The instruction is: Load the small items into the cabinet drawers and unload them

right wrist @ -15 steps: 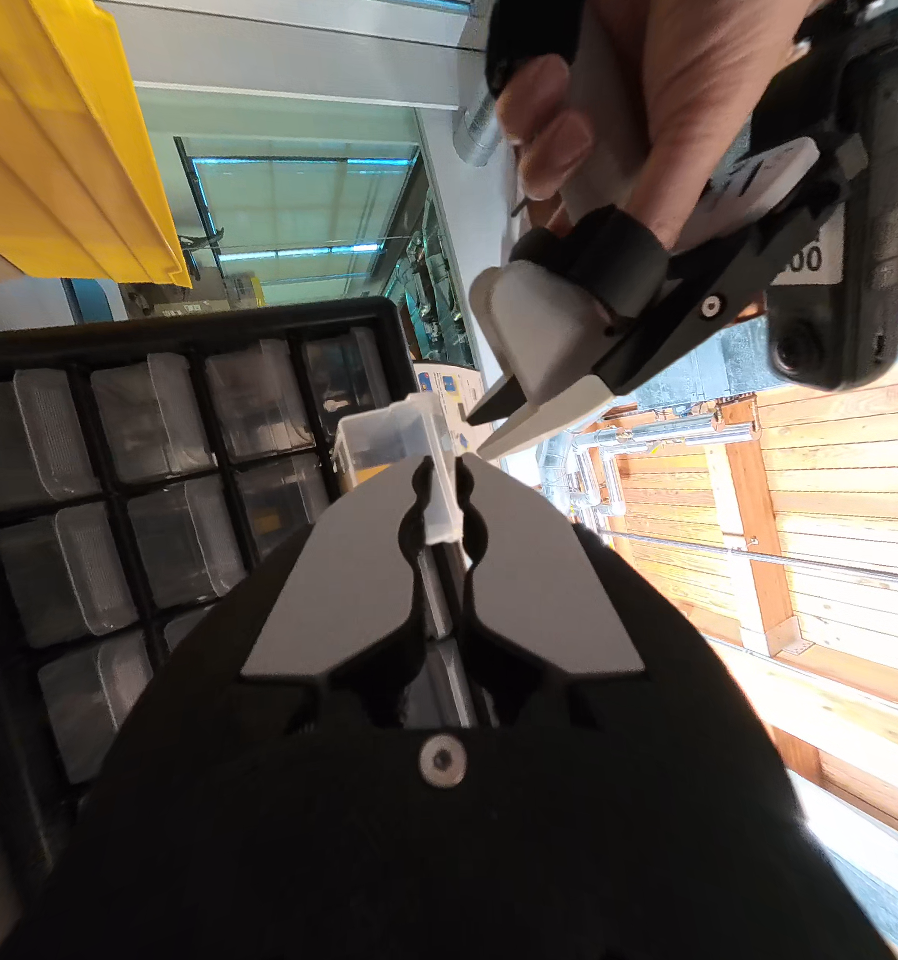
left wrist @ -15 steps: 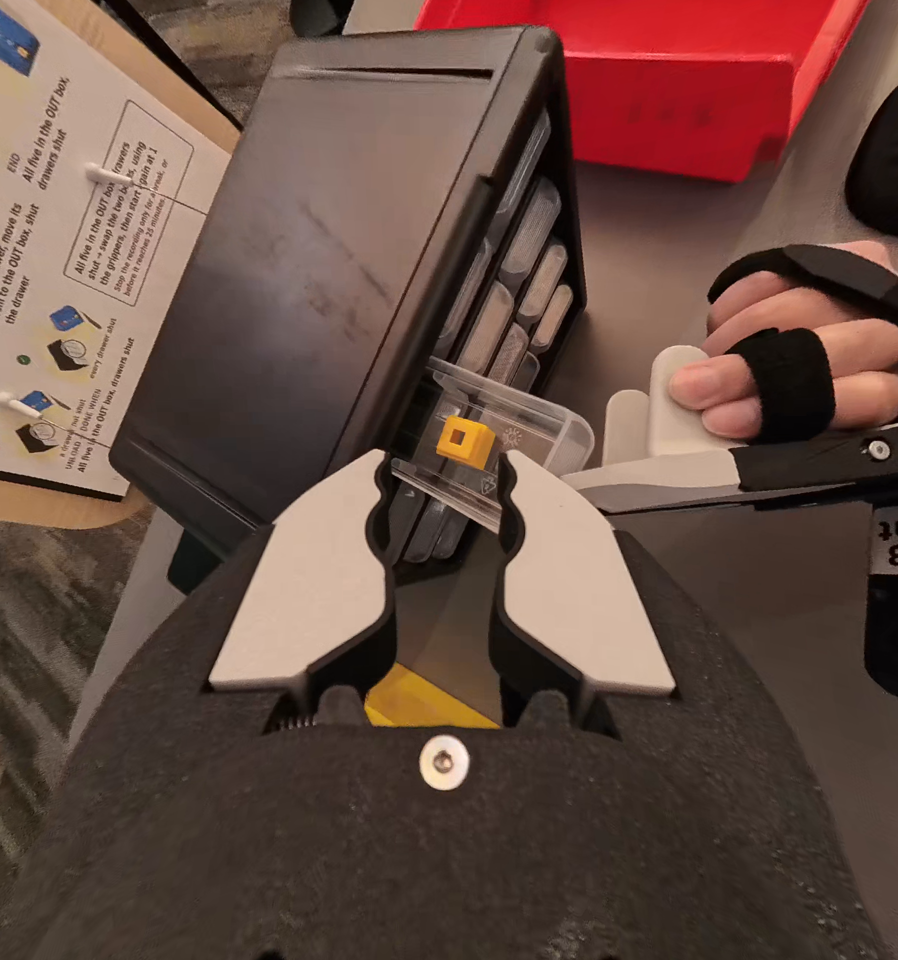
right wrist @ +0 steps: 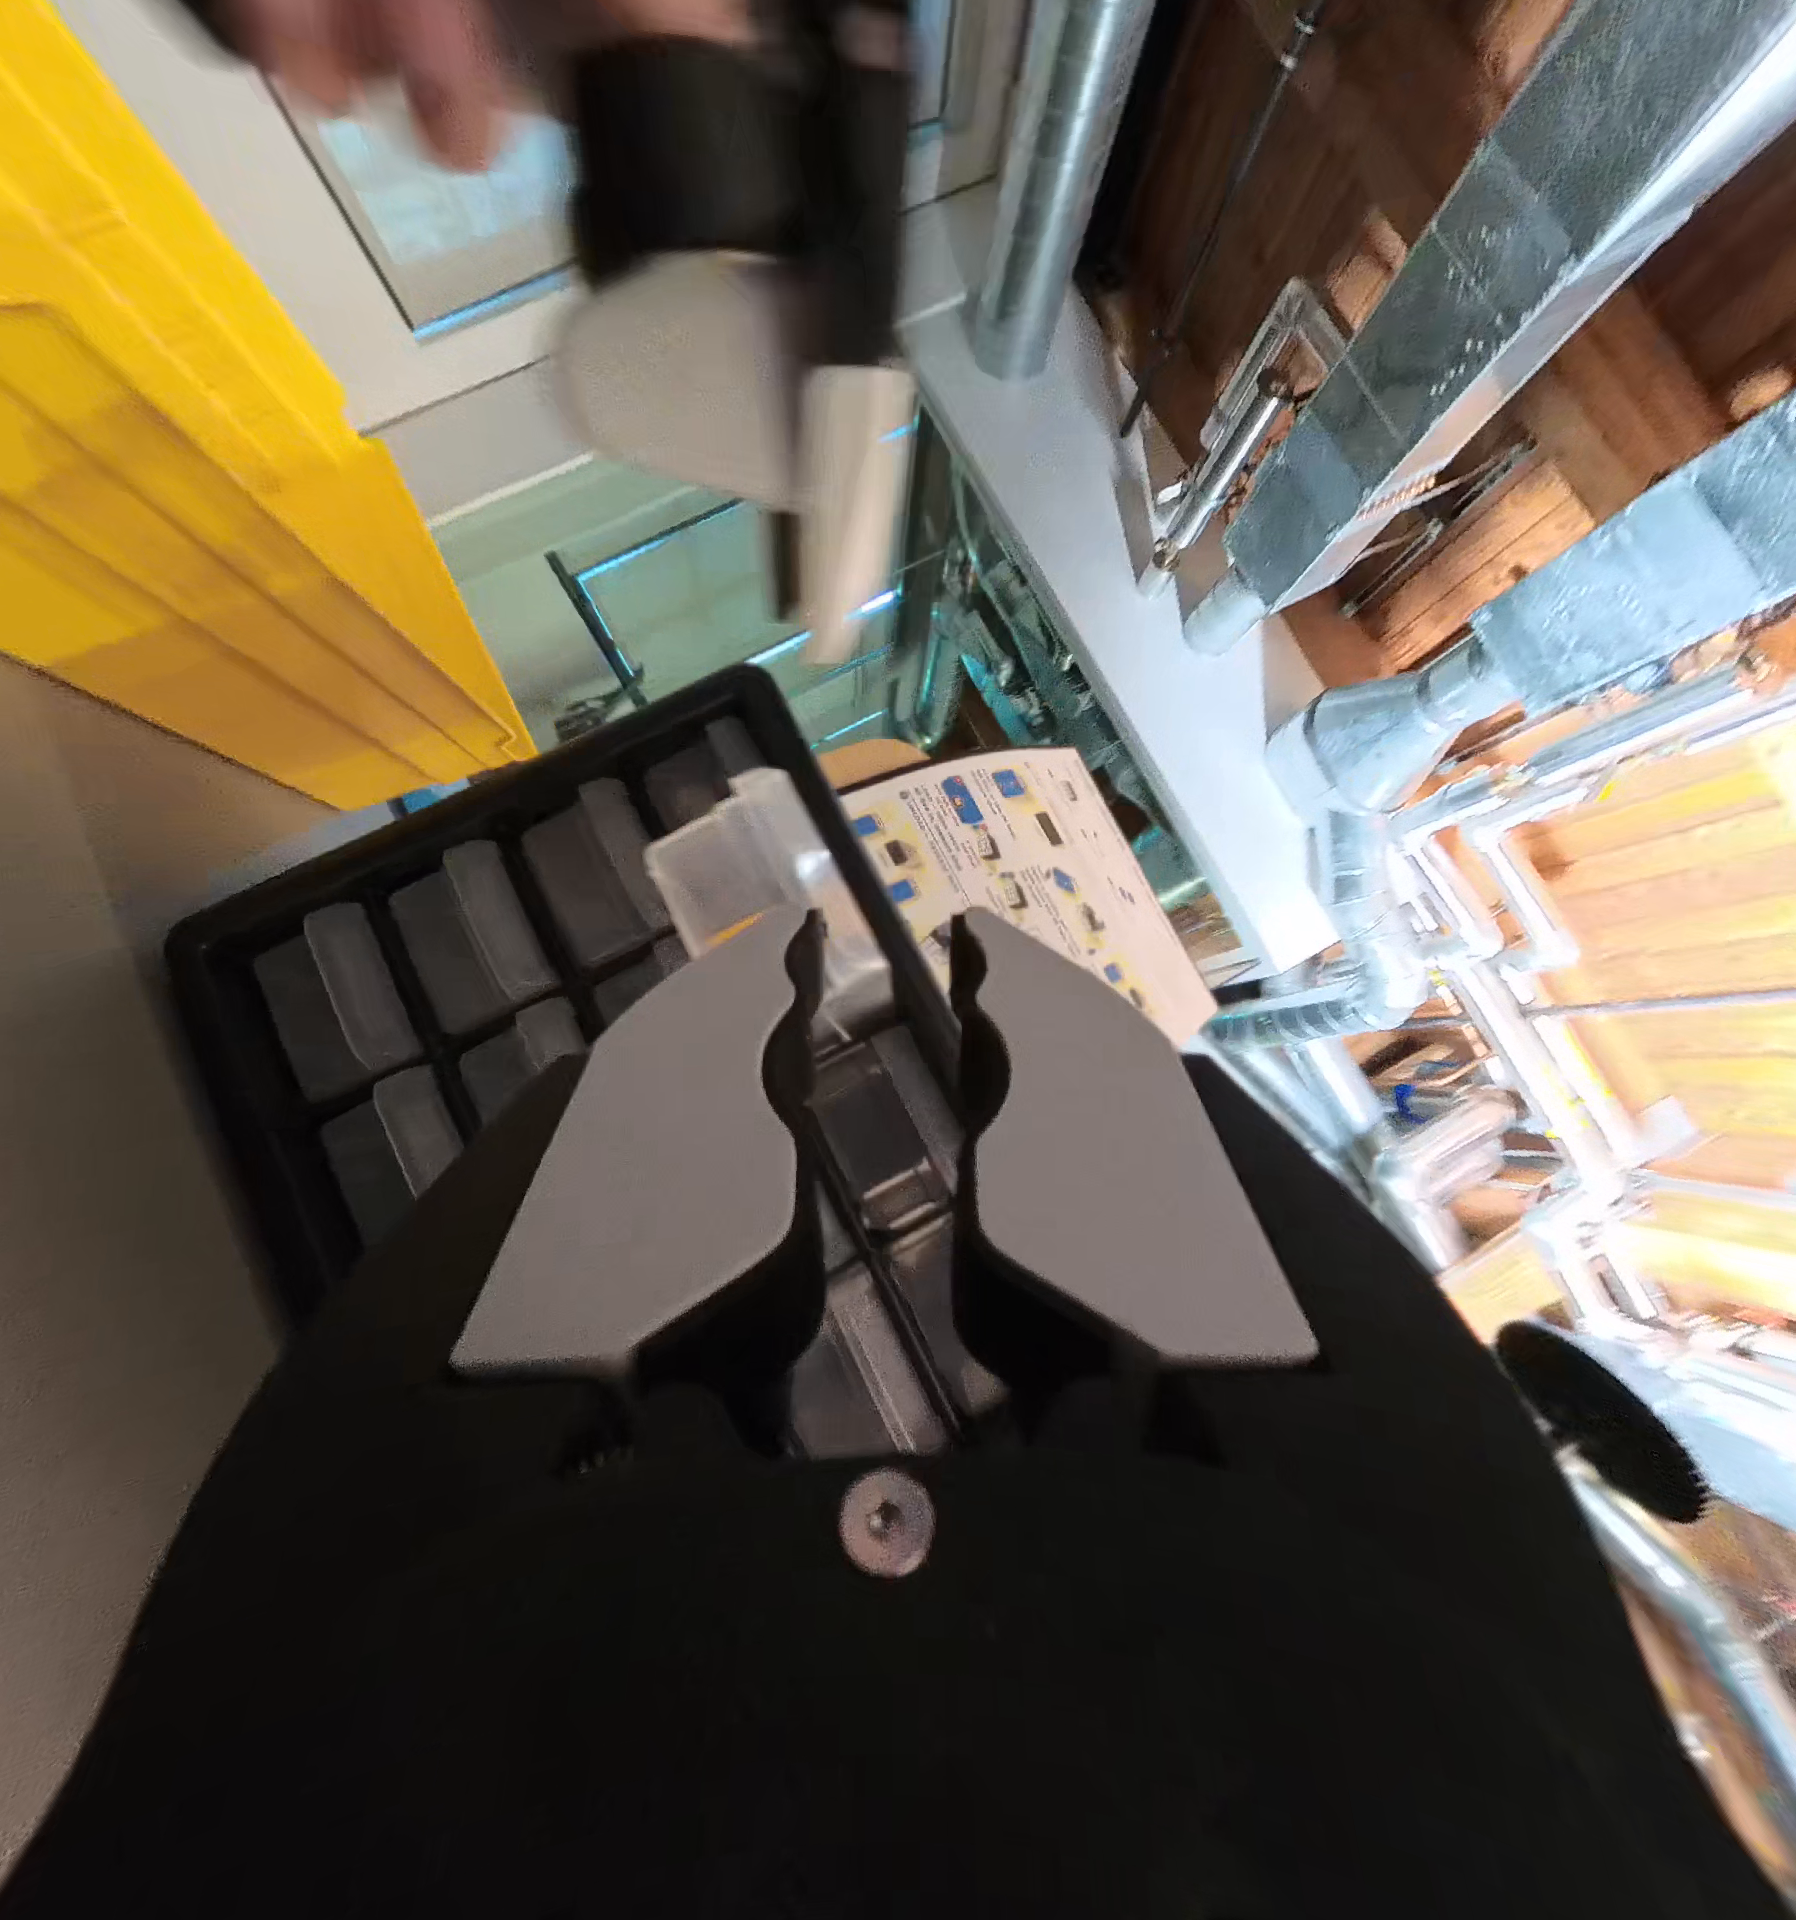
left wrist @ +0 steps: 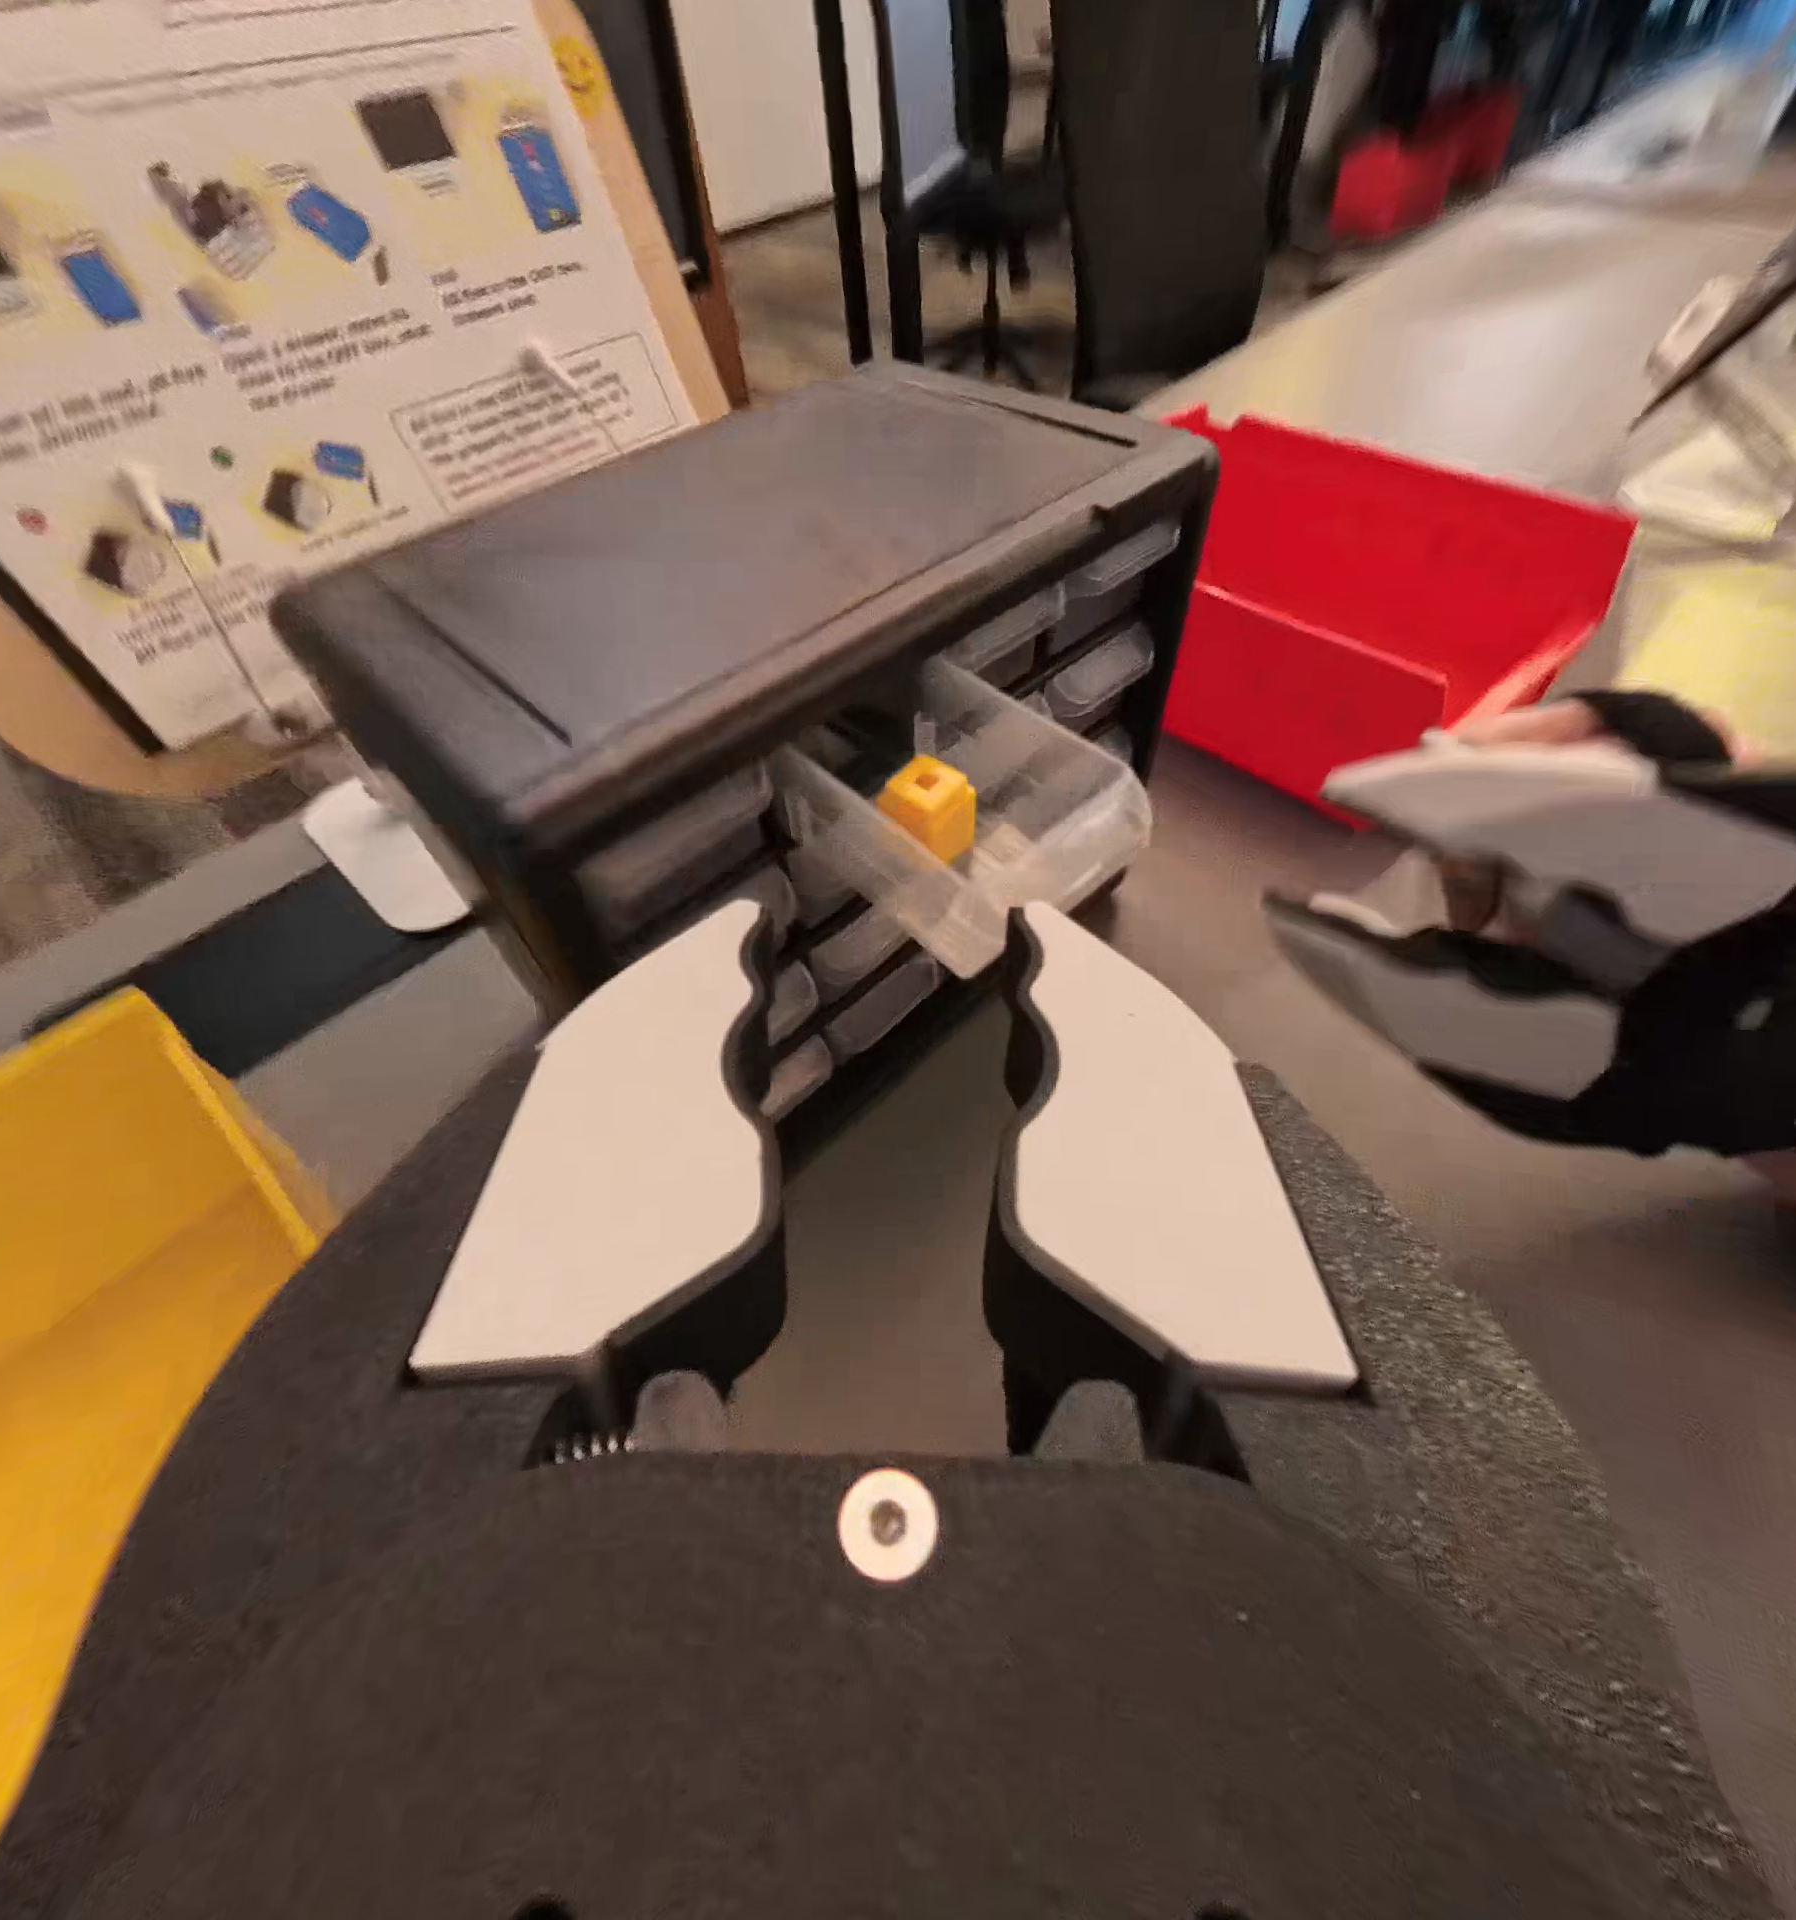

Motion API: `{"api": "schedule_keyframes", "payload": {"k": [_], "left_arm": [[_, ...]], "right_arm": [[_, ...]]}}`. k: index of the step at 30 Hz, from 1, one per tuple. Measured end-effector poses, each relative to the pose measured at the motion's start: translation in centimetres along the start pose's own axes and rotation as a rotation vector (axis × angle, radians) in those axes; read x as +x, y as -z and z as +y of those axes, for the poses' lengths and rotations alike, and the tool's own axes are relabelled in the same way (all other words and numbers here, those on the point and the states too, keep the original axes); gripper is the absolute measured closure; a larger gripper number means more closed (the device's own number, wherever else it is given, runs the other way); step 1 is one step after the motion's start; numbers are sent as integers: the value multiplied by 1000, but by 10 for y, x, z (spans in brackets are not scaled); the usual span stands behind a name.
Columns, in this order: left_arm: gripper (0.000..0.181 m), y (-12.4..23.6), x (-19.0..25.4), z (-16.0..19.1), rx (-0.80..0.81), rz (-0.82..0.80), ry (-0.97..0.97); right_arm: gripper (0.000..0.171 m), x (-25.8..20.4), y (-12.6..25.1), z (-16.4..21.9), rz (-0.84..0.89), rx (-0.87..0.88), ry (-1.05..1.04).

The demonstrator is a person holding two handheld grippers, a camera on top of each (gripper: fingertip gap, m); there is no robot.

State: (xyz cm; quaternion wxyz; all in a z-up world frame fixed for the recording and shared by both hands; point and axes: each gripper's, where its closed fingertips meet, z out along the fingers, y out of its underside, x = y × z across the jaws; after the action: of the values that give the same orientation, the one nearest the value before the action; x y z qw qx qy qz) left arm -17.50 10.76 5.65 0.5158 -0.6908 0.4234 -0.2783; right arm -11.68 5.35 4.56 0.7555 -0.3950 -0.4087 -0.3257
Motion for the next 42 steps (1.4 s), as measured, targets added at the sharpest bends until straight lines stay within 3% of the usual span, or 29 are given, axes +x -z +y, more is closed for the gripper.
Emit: {"api": "schedule_keyframes", "payload": {"k": [4,7,11,15,18,21,24,27,42], "left_arm": [[128,-12,16,30,112,86,311],[132,-19,28,29,240,119,398],[121,-22,10,33,308,-150,226],[109,-19,8,38,295,-375,37],[125,-17,18,24,376,-445,-132],[129,-14,19,10,388,-535,-330],[141,-21,28,8,356,-507,-491],[141,-23,25,11,282,-537,-647],[147,-50,32,13,105,-317,-1211]], "right_arm": [[151,31,-2,8,-116,-22,-126],[154,35,-17,15,-360,-96,-170],[153,27,-34,19,-746,-215,-302],[153,22,-50,23,-972,-325,-285],[153,12,-54,25,-1115,-390,-225],[153,0,-57,34,-1215,-479,-173],[153,-12,-53,41,-1331,-573,-157],[153,-19,-58,46,-1369,-617,-157],[149,-37,-63,48,-1486,-688,-133]]}}
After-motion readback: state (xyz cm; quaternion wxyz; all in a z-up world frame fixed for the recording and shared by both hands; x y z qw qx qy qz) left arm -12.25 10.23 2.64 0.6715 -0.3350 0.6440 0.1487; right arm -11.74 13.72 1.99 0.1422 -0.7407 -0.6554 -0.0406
